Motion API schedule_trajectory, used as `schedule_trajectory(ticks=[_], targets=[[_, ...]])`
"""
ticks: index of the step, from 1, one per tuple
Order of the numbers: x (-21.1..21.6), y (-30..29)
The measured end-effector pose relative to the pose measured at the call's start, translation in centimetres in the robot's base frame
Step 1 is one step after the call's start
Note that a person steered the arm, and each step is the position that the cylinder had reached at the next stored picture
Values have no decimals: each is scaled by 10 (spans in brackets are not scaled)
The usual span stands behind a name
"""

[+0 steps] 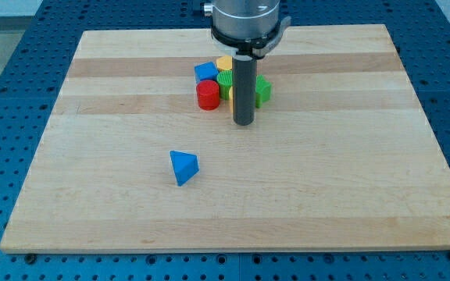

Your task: Slide the blue triangle to the group of blocks

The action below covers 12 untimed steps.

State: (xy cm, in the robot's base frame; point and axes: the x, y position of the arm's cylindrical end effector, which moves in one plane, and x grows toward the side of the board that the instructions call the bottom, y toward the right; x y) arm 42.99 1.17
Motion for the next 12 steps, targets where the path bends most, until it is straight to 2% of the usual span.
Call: schedule_trajectory(ticks=[3, 4, 5, 8, 11, 12], targets=[[115, -3], [126, -32], [127, -55], [109, -56], [104, -114], [90, -116]])
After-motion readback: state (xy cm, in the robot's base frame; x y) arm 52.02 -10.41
